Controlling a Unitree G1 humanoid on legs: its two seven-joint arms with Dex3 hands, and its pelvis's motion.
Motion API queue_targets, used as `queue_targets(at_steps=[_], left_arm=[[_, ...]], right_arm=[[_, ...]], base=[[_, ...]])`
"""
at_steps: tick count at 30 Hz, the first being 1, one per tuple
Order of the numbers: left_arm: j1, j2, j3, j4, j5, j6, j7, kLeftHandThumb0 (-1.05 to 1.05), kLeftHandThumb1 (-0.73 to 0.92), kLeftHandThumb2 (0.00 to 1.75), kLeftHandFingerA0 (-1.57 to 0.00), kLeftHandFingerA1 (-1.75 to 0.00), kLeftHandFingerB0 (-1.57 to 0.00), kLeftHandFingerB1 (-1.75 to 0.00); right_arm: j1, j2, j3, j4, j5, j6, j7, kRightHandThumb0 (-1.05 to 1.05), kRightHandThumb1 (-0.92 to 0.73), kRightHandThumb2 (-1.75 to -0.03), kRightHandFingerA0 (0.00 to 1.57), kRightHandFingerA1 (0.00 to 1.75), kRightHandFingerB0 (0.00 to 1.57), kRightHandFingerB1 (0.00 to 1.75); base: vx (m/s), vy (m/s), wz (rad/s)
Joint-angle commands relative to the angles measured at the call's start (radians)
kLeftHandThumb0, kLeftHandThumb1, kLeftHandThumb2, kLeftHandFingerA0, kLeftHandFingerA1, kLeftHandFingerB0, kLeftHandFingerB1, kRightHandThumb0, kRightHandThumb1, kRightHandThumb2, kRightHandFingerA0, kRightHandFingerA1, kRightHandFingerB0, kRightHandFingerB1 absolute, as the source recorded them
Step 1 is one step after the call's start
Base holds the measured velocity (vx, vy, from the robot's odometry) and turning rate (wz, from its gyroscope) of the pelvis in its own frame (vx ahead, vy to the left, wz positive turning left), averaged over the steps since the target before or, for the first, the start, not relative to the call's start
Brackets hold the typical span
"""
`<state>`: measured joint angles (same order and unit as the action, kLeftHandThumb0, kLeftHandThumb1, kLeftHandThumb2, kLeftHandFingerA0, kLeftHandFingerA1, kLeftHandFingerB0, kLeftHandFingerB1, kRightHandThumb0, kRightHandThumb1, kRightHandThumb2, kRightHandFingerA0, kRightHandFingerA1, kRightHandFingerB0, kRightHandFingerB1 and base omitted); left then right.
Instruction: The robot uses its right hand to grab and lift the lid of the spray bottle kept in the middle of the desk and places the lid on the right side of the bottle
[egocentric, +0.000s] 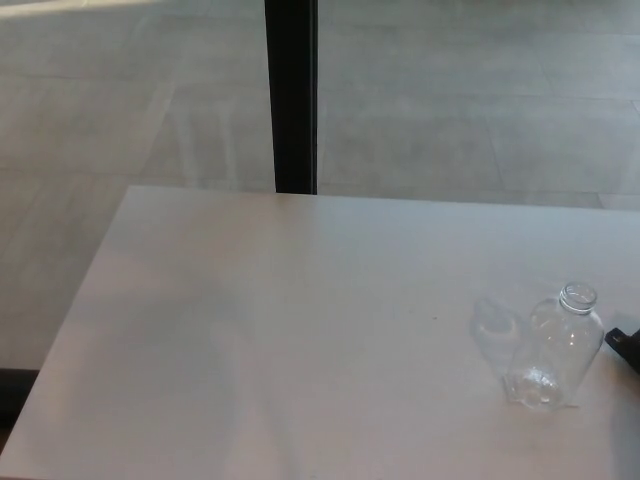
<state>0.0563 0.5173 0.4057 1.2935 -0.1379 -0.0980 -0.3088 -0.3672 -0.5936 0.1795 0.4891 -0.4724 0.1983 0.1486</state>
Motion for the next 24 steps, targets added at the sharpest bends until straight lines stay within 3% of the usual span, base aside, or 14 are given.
queue_targets(at_steps=[1,5,6,7,8,10,11,12,15,16,17,18,19,24], left_arm=[[0.007,0.01,0.002,0.003,-0.005,-0.022,0.005,-0.85,0.87,0.65,-0.57,-0.5,-0.4,-0.4],[0.009,0.007,0.002,0.003,-0.006,-0.021,0.002,-0.82,0.87,0.66,-0.55,-0.5,-0.38,-0.4],[0.009,0.007,0.001,0.002,-0.005,-0.021,0.005,-0.82,0.87,0.66,-0.55,-0.49,-0.39,-0.4],[0.007,0.007,0.004,0.001,-0.009,-0.016,0.005,-0.82,0.86,0.66,-0.56,-0.5,-0.39,-0.4],[0.004,0.008,0.007,0.001,-0.012,-0.01,0.005,-0.82,0.87,0.66,-0.54,-0.49,-0.38,-0.4],[0.006,0.011,-0.004,-0.005,-0.001,-0.016,0.011,-0.82,0.88,0.67,-0.57,-0.52,-0.39,-0.4],[0.006,0.01,0.0,-0.003,-0.004,-0.014,0.01,-0.78,0.68,1.09,-0.51,-0.62,-0.33,-0.53],[0.005,0.011,0.003,0.002,-0.007,-0.009,0.008,-0.83,0.87,0.65,-0.57,-0.51,-0.39,-0.4],[0.008,0.014,-0.005,0.002,0.001,-0.016,0.006,-0.83,0.88,0.66,-0.58,-0.5,-0.39,-0.4],[0.014,0.016,0.0,0.003,-0.003,-0.015,0.006,-0.79,0.68,1.09,-0.5,-0.6,-0.31,-0.52],[0.016,0.015,0.001,0.003,-0.005,-0.018,0.003,-0.83,0.88,0.66,-0.56,-0.49,-0.39,-0.39],[0.018,0.015,0.001,0.003,-0.005,-0.019,0.002,-0.83,0.88,0.66,-0.56,-0.49,-0.39,-0.39],[0.017,0.015,0.002,0.002,-0.005,-0.019,0.003,-0.82,0.87,0.66,-0.57,-0.51,-0.41,-0.41],[0.01,0.017,-0.003,0.003,0.0,-0.017,0.003,-0.8,0.87,0.66,-0.56,-0.49,-0.38,-0.4]], right_arm=[[-0.003,-0.018,-0.011,-0.002,-0.008,0.018,-0.004,-0.72,-0.55,-0.9,0.06,0.57,0.14,0.43],[-0.004,-0.039,-0.014,-0.037,-0.02,0.018,-0.001,-0.77,-0.54,-0.95,0.0,0.28,0.09,0.4],[0.0,-0.049,-0.016,-0.054,-0.022,0.021,0.007,-0.82,-0.72,-0.63,0.0,0.23,0.13,0.28],[0.003,-0.059,-0.021,-0.066,-0.02,0.02,0.013,-0.9,-0.58,-0.87,0.0,0.1,0.08,0.27],[0.007,-0.073,-0.029,-0.081,-0.016,0.017,0.02,-1.02,-0.66,-1.04,0.0,0.06,0.04,0.14],[0.036,-0.121,-0.068,-0.116,0.01,-0.023,0.033,-1.03,-0.67,-1.09,0.0,0.11,0.06,0.06],[0.055,-0.129,-0.112,-0.13,0.052,-0.043,0.039,-1.05,-0.67,-1.1,0.0,0.11,0.02,0.04],[0.074,-0.143,-0.146,-0.155,0.075,-0.038,0.058,-1.05,-0.66,-1.06,0.0,0.01,0.0,0.04],[0.131,-0.19,-0.284,-0.215,0.159,-0.03,0.108,-1.02,-0.66,-1.02,0.0,0.0,0.01,0.08],[0.147,-0.208,-0.325,-0.229,0.179,-0.03,0.126,-1.05,-0.69,-1.14,0.0,0.11,0.0,0.06],[0.162,-0.222,-0.363,-0.239,0.192,-0.024,0.134,-1.05,-0.87,-0.67,0.0,0.0,0.0,0.17],[0.169,-0.225,-0.381,-0.246,0.197,-0.021,0.14,-1.05,-0.87,-0.67,0.0,0.0,0.0,0.17],[0.187,-0.234,-0.428,-0.244,0.22,-0.029,0.142,-1.05,-0.69,-1.13,0.0,0.08,0.0,0.07],[0.259,-0.186,-0.857,-0.196,0.414,0.055,0.072,-1.02,-0.66,-1.03,0.0,0.0,0.1,0.25]], base=[[0.0,0.0,0.0],[0.0,0.0,0.0],[0.0,0.0,0.0],[0.0,0.0,0.0],[0.0,0.0,0.0],[0.0,0.0,0.0],[0.0,0.0,0.0],[0.0,0.0,0.0],[0.0,0.0,0.0],[0.0,0.0,0.0],[0.0,0.0,0.0],[0.0,0.0,0.0],[0.0,0.0,0.0],[0.0,0.0,0.0]])
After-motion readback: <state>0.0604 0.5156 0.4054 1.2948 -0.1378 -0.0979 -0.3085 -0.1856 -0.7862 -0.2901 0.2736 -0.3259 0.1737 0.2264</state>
